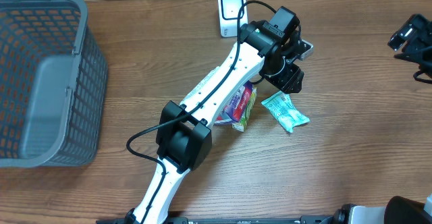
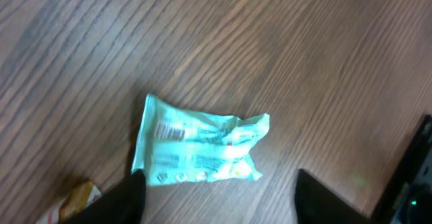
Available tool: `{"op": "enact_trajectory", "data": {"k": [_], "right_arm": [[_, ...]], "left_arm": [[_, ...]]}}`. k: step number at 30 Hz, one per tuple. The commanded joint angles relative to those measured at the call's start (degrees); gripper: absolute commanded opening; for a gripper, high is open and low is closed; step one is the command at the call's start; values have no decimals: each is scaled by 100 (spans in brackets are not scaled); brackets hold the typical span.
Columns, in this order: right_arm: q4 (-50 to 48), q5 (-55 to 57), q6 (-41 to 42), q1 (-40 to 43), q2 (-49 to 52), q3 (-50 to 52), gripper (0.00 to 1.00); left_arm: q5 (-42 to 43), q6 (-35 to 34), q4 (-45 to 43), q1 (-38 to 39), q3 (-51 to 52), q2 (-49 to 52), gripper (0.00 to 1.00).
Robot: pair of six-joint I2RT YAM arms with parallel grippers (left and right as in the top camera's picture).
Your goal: Scan the item barcode
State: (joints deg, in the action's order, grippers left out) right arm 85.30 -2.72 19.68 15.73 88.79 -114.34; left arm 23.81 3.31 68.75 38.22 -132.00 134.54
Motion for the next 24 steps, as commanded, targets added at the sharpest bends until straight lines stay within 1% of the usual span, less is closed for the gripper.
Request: {"op": "enact_trajectory", "data": {"k": [1, 2, 3, 4, 5, 6, 7, 9, 11, 13, 15, 18, 19, 24], "right_arm": [[70, 7, -35, 13, -57, -149, 100], [184, 2, -48, 4, -9, -149, 100], [249, 0, -48, 4, 26, -149, 100], [352, -61, -70, 4, 96, -133, 100], [382, -114, -103, 4, 131, -109, 100], [420, -258, -245, 4, 179, -63, 100], [417, -304, -264, 4, 195, -11, 100], [398, -367, -350, 4, 199, 74, 100], [398, -474, -348, 4, 199, 116, 100], [407, -627, -321, 4, 197, 116, 97], [372, -748, -299, 4, 173, 116, 96], [376, -789, -299, 4, 74, 116, 96], [385, -789, -299, 4, 15, 116, 96], [568, -787, -348, 4, -179, 118, 95]], "left_arm": [[-146, -9, 184, -278, -601, -131, 72], [-507, -76, 409, -487, -1121, -273, 77], [-638, -76, 503, -564, -1314, -334, 79], [-1032, -79, 793, -811, -1895, -551, 86], [-1174, -76, 922, -925, -2142, -664, 90], [-1414, -81, 1152, -1172, -2564, -940, 98], [-1508, -90, 1270, -1316, -2741, -1106, 100], [-1683, -125, 1504, -1615, -2953, -1434, 100], [-2009, -319, 1818, -1952, -2997, -1764, 99], [-2258, -564, 2321, -2369, -2997, -2052, 100], [-2299, -710, 2804, -2791, -2997, -2227, 100], [-1939, -743, 2806, -3220, -2702, -2524, 100], [-1939, -752, 2806, -3344, -2669, -2618, 100], [-2061, -824, 2806, -3436, -2284, -3027, 100]]}}
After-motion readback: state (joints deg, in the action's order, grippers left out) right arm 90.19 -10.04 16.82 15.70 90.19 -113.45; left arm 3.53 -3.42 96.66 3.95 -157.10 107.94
